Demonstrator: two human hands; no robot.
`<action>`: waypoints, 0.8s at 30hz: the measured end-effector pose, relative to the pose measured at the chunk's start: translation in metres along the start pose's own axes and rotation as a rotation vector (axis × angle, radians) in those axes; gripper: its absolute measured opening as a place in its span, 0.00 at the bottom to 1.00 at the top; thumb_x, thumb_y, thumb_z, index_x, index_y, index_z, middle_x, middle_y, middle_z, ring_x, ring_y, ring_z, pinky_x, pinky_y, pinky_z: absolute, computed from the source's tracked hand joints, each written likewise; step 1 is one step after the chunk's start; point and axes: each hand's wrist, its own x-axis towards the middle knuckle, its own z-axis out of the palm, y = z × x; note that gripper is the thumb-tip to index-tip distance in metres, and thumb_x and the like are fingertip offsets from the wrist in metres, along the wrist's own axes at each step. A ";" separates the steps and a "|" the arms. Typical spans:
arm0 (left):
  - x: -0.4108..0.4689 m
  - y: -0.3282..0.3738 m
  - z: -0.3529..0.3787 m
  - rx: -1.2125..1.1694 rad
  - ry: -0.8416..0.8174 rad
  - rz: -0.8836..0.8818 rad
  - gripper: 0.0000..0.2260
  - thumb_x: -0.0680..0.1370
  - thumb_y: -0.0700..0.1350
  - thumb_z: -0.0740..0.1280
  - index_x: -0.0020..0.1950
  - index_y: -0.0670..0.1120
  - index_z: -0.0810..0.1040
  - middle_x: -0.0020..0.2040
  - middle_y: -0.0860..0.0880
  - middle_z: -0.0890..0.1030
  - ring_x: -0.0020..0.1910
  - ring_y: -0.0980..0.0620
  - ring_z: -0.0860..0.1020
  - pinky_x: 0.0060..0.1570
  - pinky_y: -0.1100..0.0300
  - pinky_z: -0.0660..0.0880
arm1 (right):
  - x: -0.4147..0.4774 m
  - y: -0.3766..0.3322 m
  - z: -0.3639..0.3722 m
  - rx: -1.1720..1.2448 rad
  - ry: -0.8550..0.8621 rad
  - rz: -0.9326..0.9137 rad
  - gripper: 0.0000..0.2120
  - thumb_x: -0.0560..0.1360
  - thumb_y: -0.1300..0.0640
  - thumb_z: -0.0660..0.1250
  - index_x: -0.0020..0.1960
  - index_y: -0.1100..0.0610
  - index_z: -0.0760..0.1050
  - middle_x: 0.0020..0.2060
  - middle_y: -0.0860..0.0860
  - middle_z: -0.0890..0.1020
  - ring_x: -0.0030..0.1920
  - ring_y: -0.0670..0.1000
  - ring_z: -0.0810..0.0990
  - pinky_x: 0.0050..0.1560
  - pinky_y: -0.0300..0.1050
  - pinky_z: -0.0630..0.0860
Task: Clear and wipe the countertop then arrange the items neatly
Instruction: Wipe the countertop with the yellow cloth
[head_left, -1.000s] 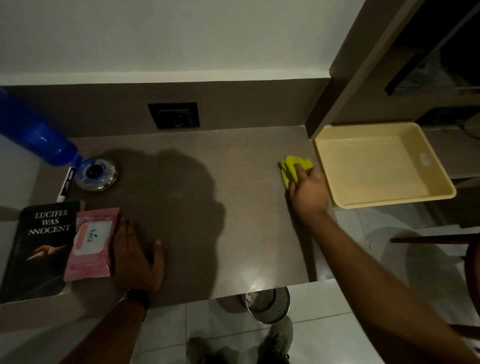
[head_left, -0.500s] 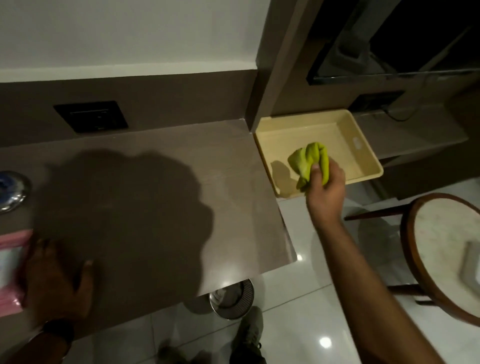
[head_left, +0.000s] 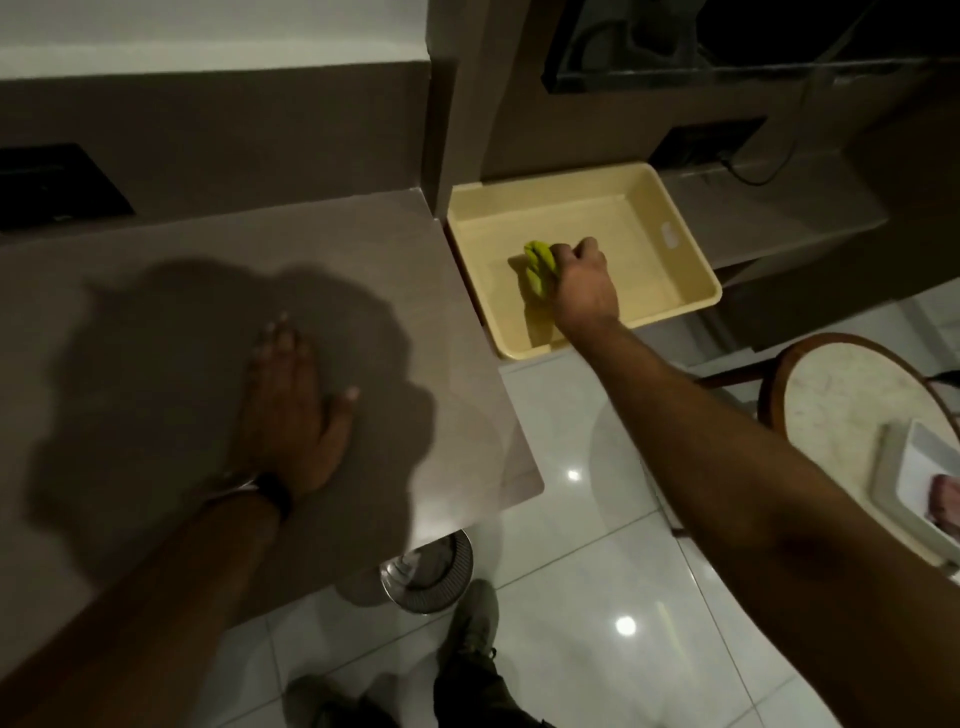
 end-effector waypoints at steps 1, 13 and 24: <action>0.011 0.023 0.004 -0.004 0.003 -0.010 0.38 0.83 0.62 0.52 0.83 0.35 0.58 0.85 0.36 0.55 0.85 0.37 0.53 0.84 0.41 0.52 | 0.000 -0.002 0.004 -0.006 -0.004 -0.006 0.20 0.80 0.57 0.67 0.71 0.58 0.74 0.64 0.62 0.72 0.63 0.64 0.75 0.63 0.58 0.79; 0.044 0.111 0.036 0.090 -0.077 -0.087 0.40 0.83 0.64 0.48 0.85 0.37 0.53 0.85 0.37 0.53 0.86 0.40 0.51 0.84 0.42 0.50 | -0.012 0.010 0.038 0.089 -0.143 -0.059 0.23 0.87 0.49 0.53 0.77 0.58 0.70 0.67 0.62 0.74 0.65 0.65 0.76 0.66 0.57 0.74; 0.048 0.111 0.037 0.104 -0.037 -0.091 0.41 0.81 0.66 0.51 0.84 0.38 0.56 0.85 0.37 0.57 0.85 0.39 0.54 0.83 0.40 0.53 | -0.028 -0.001 0.024 -0.004 -0.154 0.000 0.20 0.82 0.50 0.57 0.60 0.59 0.82 0.62 0.61 0.77 0.64 0.64 0.72 0.63 0.60 0.71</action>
